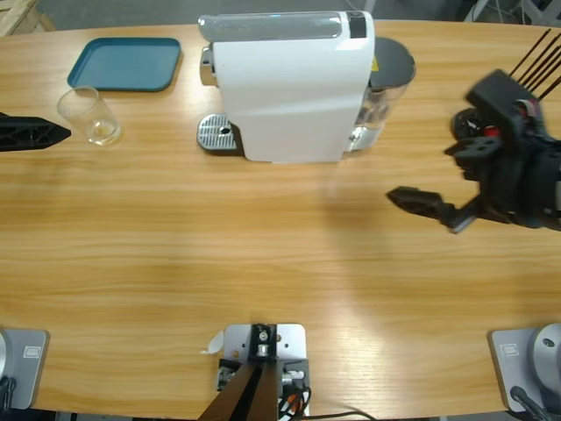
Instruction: Pour coffee
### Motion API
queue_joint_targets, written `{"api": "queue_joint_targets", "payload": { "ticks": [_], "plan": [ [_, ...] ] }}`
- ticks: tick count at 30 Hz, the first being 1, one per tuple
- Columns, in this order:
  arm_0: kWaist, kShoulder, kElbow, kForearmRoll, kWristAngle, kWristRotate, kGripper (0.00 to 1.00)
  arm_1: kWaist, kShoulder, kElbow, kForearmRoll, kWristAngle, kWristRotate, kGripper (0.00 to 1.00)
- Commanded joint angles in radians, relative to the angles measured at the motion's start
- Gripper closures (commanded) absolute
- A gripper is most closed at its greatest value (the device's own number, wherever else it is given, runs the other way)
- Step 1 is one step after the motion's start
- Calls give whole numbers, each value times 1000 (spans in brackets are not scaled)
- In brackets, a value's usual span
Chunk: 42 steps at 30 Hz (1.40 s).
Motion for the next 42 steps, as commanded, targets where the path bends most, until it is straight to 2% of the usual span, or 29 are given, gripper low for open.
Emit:
{"api": "queue_joint_targets", "payload": {
  "ticks": [1, 4, 5, 6, 10, 11, 15, 28, 29, 31, 32, 34, 35, 36, 37, 38, 39, 42],
  "plan": [
    [-8, 15, -28, 6, -54, 58, 9, -174, -113, 51, -3, 105, -3, 59],
    [-9, 29, -15, 5, -49, 69, 9, -259, -85, -82, 41, 205, -48, 57],
    [-9, 31, -8, 1, -49, 69, 9, -275, -64, -137, 62, 227, -64, 84],
    [-10, 31, -6, -1, -49, 68, 11, -290, -38, -197, 86, 244, -86, 211],
    [-10, 27, -12, -1, -37, 68, 18, -350, 102, -430, 191, 279, -183, 967],
    [-10, 22, -11, 0, -35, 68, 20, -360, 137, -494, 220, 279, -200, 1000],
    [-10, -4, -8, 3, -34, 66, 27, -386, 245, -661, 298, 271, -238, 1000],
    [-9, 29, -20, 9, -1, 49, 47, -396, 405, -832, 377, 264, -272, 1000],
    [3, 27, -23, 12, 32, 41, 45, -396, 408, -839, 380, 264, -272, 1000],
    [88, -9, 1, 10, 68, -21, 35, -396, 402, -841, 383, 262, -272, 1000],
    [144, -45, 50, -6, 75, -75, 30, -396, 391, -841, 383, 261, -272, 1000],
    [151, -105, 161, -100, 58, -115, 8, -397, 363, -831, 382, 260, -272, 1000],
    [140, -130, 193, -130, 45, -121, 4, -401, 347, -813, 381, 261, -272, 766],
    [135, -144, 199, -138, 50, -124, 4, -406, 332, -791, 380, 267, -272, 290],
    [135, -145, 199, -144, 59, -122, 4, -409, 315, -767, 377, 270, -269, 129],
    [135, -133, 198, -155, 68, -107, 4, -410, 297, -738, 368, 271, -265, 30],
    [135, -111, 197, -165, 71, -92, 4, -410, 281, -710, 358, 273, -263, 1],
    [135, -33, 190, -186, 89, -84, 0, -410, 237, -642, 340, 275, -247, 0]
  ]
}}
